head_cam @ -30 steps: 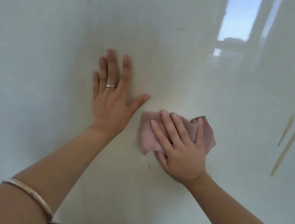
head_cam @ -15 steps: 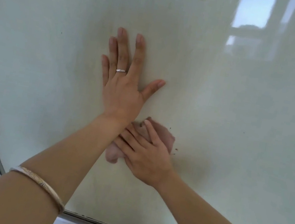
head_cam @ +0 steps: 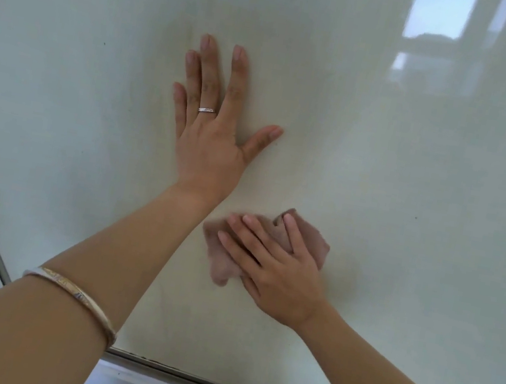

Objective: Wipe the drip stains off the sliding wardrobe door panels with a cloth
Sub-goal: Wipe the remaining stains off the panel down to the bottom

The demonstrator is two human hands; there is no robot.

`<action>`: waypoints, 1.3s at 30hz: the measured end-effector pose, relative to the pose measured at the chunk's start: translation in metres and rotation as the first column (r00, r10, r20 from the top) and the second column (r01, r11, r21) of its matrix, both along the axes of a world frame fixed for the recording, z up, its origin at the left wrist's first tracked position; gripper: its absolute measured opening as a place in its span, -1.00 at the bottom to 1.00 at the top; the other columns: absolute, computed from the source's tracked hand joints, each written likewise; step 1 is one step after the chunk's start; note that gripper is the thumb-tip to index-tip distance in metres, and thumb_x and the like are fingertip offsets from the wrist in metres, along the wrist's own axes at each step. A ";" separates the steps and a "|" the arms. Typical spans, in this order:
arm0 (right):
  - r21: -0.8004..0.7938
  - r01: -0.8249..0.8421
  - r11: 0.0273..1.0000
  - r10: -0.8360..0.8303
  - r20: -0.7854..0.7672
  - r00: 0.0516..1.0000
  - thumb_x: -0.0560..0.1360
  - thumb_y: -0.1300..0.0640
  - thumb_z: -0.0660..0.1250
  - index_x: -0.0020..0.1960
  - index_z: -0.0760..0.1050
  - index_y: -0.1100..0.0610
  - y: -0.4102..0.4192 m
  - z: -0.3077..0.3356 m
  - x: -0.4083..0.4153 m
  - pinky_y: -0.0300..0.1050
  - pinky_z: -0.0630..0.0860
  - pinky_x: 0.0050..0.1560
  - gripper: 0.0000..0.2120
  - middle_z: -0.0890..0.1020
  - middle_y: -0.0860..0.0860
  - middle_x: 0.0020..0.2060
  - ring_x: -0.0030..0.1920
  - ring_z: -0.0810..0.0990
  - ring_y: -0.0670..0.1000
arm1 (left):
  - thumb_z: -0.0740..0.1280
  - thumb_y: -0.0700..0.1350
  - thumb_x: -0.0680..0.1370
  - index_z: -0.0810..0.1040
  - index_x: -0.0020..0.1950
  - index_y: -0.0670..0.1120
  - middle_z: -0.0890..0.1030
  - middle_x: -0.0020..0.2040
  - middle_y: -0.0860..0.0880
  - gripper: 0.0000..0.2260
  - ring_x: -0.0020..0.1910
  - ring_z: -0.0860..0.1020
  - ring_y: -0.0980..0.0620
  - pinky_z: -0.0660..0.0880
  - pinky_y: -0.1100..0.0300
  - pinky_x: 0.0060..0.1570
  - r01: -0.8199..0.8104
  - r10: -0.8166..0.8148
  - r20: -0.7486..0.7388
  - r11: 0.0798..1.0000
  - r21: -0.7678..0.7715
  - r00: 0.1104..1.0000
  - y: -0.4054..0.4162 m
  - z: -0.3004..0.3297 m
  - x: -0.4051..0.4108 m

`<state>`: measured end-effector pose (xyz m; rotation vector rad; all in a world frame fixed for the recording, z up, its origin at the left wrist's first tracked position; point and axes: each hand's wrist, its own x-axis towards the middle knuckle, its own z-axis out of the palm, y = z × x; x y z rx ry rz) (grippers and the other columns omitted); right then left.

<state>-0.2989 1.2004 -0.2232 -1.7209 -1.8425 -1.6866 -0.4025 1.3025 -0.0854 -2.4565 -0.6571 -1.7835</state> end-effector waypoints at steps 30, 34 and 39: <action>0.337 0.127 0.933 -0.099 -0.100 0.990 0.57 -0.09 0.08 0.49 0.31 0.08 -0.062 0.147 0.045 0.34 -0.04 0.41 -0.47 0.32 0.14 0.46 0.47 0.22 0.11 | -0.02 0.41 0.46 -0.02 0.53 -0.06 -0.04 0.53 -0.20 -0.20 0.49 -0.11 -0.13 -0.12 -0.08 0.40 0.015 -0.015 0.002 0.999 -0.040 1.000 -0.004 0.000 -0.001; 0.456 0.119 0.882 -0.048 -0.165 0.985 0.56 -0.09 0.12 0.48 0.33 0.10 -0.028 0.235 0.033 0.33 -0.08 0.39 -0.46 0.34 0.16 0.46 0.47 0.27 0.16 | -0.03 0.41 0.47 0.00 0.53 -0.04 -0.02 0.53 -0.19 -0.23 0.48 -0.12 -0.11 -0.09 -0.12 0.39 0.021 -0.021 0.011 0.999 -0.033 1.000 0.000 -0.001 0.002; 0.329 0.070 0.942 -0.029 -0.129 0.991 0.54 -0.07 0.15 0.49 0.31 0.09 -0.021 0.194 0.021 0.33 -0.08 0.43 -0.44 0.31 0.13 0.48 0.49 0.21 0.11 | -0.01 0.39 0.48 0.01 0.52 -0.05 0.01 0.52 -0.22 -0.24 0.48 -0.08 -0.13 -0.04 -0.17 0.38 0.022 -0.022 0.020 0.999 -0.027 1.000 0.001 -0.003 0.000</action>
